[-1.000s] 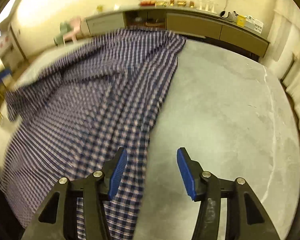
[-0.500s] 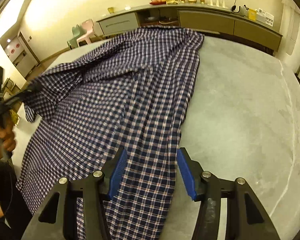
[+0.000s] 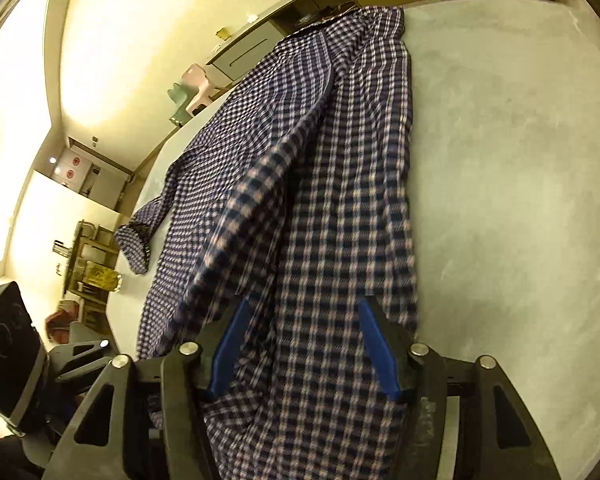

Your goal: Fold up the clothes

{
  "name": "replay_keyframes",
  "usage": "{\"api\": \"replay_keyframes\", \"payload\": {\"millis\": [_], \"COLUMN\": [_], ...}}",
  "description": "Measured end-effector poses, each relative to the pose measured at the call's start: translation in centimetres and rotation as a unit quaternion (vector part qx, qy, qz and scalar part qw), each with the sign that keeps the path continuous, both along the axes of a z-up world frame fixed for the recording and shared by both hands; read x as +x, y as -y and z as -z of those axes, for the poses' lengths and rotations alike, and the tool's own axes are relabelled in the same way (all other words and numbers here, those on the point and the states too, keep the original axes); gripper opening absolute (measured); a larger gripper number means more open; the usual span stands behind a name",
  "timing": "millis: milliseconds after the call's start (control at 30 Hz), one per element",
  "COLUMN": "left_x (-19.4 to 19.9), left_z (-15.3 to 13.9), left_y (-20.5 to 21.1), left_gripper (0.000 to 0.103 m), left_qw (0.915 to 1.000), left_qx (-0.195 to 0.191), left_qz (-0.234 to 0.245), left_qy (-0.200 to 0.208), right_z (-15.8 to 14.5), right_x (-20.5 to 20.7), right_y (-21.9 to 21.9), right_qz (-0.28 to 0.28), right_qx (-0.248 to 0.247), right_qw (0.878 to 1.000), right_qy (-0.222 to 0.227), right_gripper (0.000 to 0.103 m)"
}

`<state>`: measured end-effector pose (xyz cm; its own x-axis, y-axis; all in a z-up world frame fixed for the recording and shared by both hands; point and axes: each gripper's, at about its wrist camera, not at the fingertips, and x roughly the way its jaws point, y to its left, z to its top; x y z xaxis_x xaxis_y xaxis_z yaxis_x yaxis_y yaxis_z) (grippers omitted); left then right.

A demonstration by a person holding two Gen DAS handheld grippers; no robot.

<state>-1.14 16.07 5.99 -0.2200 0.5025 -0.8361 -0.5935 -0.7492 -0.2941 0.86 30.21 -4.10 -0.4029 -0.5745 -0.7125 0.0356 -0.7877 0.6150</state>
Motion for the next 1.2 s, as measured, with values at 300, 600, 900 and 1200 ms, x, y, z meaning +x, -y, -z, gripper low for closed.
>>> {"api": "replay_keyframes", "payload": {"millis": [300,600,900,1200], "left_x": [1.6,-1.4,-4.8,-1.9], "left_z": [-2.1,-0.7,5.7,6.3], "left_y": [2.9,6.8,8.1,0.9], "left_gripper": [0.048,0.049,0.049,0.05], "left_qw": [0.9959,0.9944,0.9867,0.9926], "left_qx": [0.081,0.073,0.06,0.119], "left_qz": [0.035,-0.075,-0.151,0.018], "left_qy": [0.018,0.017,0.002,0.011], "right_z": [-1.4,-1.8,-2.9,-1.4], "right_x": [0.6,-0.7,-2.3,-4.8], "right_y": [2.0,5.0,8.6,6.2], "right_qz": [0.016,0.05,0.072,0.096], "right_qx": [-0.017,0.027,0.009,0.009], "right_qw": [0.999,0.998,0.996,0.995], "right_qy": [-0.028,-0.021,-0.056,-0.036], "right_gripper": [0.072,0.073,0.073,0.076]}}
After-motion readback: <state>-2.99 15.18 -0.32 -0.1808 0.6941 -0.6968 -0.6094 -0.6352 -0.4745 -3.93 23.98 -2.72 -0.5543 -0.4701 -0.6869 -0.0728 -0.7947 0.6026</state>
